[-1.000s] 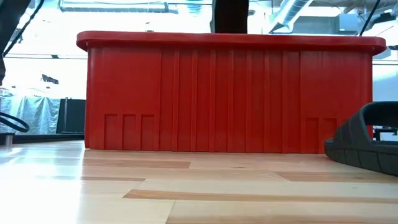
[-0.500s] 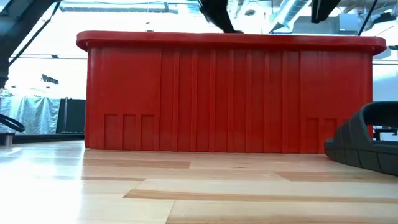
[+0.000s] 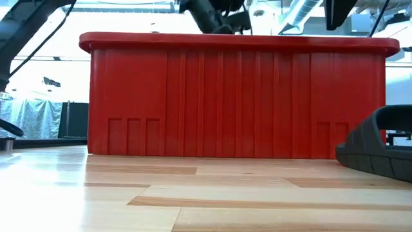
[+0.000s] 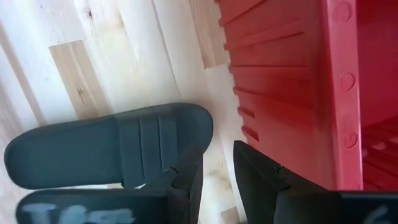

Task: Pick and place slides into bin
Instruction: Put the black slide into the red bin

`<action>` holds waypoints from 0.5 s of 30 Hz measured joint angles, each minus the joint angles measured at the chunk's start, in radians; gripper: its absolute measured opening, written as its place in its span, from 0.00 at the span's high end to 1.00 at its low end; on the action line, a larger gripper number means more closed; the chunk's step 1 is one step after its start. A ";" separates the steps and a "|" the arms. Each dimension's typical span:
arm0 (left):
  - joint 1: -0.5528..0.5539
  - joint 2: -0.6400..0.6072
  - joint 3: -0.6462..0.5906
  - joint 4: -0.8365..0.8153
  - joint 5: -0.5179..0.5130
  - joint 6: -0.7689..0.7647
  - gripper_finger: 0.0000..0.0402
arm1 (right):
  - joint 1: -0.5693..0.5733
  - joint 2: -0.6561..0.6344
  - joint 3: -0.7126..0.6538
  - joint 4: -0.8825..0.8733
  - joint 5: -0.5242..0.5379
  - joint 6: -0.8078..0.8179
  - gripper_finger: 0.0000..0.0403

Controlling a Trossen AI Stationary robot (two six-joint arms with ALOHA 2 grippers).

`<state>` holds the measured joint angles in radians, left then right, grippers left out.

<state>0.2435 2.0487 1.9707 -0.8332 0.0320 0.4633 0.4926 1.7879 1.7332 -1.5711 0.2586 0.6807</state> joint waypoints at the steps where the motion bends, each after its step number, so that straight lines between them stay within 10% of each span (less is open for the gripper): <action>1: 0.006 -0.002 -0.024 0.029 0.003 0.000 1.00 | -0.001 0.000 0.000 0.000 -0.003 0.000 0.80; 15: 0.020 -0.002 -0.113 0.133 0.053 -0.002 1.00 | -0.024 0.000 0.000 0.000 -0.027 -0.008 0.80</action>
<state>0.2634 2.0472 1.8572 -0.6998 0.0851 0.4616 0.4686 1.7882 1.7332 -1.5711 0.2317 0.6724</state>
